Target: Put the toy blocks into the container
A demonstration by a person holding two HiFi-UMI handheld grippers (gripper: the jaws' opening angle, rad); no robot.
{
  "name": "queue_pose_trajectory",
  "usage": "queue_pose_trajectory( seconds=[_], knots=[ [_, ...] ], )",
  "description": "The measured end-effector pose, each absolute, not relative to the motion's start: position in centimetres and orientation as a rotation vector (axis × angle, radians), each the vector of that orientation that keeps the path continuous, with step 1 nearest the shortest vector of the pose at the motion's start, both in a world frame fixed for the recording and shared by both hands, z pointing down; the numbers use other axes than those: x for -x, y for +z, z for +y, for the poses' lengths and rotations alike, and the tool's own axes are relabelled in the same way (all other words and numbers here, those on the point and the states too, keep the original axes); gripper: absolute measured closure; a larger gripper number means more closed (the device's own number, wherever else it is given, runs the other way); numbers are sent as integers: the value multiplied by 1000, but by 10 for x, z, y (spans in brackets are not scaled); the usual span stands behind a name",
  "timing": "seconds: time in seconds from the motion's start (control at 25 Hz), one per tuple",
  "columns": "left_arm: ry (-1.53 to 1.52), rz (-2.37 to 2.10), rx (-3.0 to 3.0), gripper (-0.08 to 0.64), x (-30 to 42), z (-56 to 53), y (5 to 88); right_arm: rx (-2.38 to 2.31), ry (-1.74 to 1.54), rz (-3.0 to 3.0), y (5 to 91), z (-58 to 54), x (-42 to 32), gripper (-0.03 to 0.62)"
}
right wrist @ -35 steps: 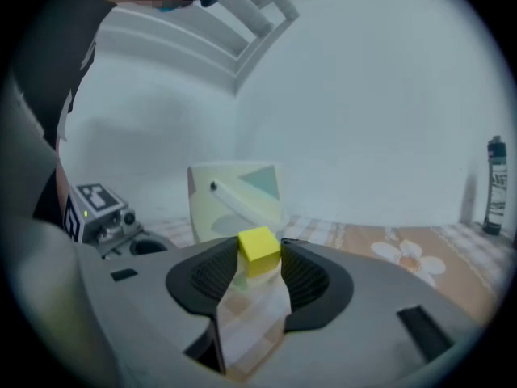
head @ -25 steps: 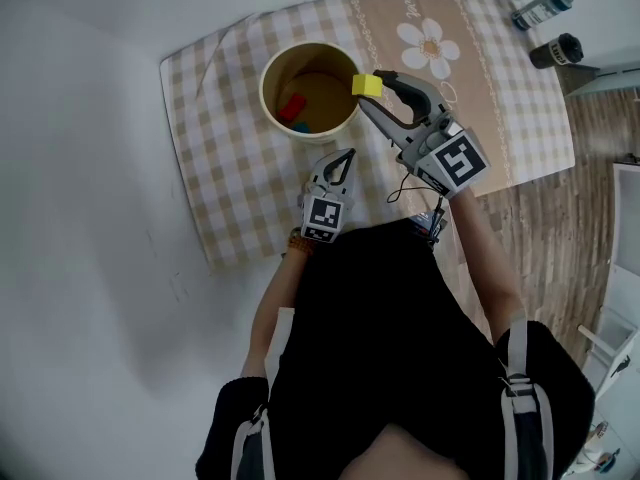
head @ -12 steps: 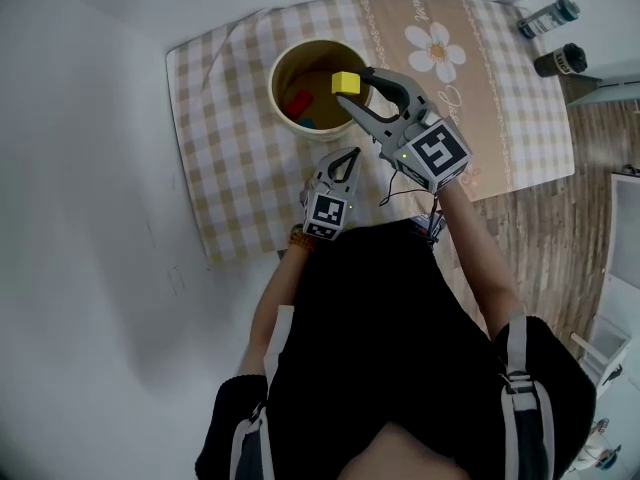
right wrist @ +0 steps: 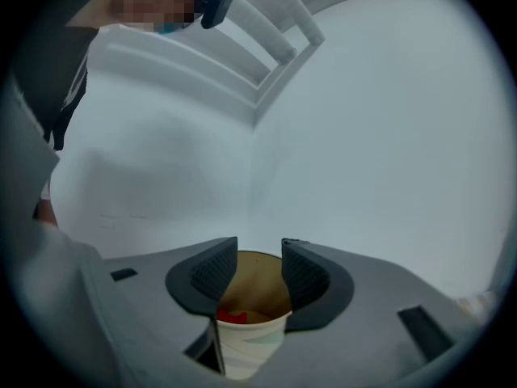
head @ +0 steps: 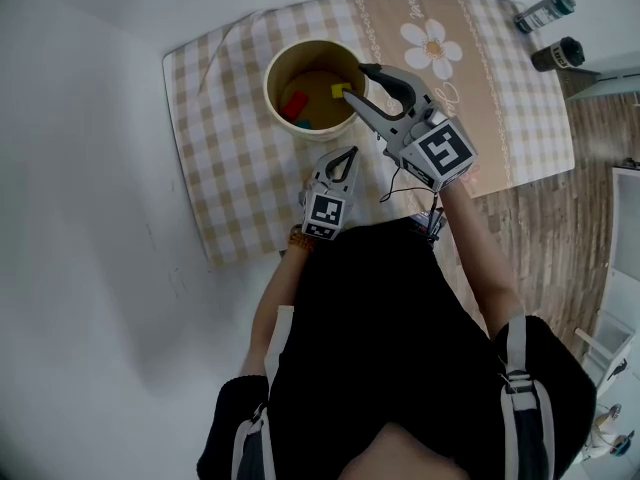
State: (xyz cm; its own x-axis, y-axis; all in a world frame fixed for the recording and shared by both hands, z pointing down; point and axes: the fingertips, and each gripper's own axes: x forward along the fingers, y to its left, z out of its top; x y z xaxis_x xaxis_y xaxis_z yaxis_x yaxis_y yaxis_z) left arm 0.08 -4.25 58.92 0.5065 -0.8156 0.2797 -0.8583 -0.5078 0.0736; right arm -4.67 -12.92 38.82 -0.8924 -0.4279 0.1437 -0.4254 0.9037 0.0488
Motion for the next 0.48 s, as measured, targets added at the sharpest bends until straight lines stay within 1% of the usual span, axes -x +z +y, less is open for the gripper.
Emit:
queue_pose_trajectory(
  seconds=[0.24, 0.48],
  knots=[
    [307, -1437, -2542, 554, 0, -44, 589, -761, -35, -2936, 394, -138, 11, 413],
    [310, -1439, -2544, 554, -1, -43, 589, -858, 43, -2889, 437, -137, -29, 413]
  ],
)
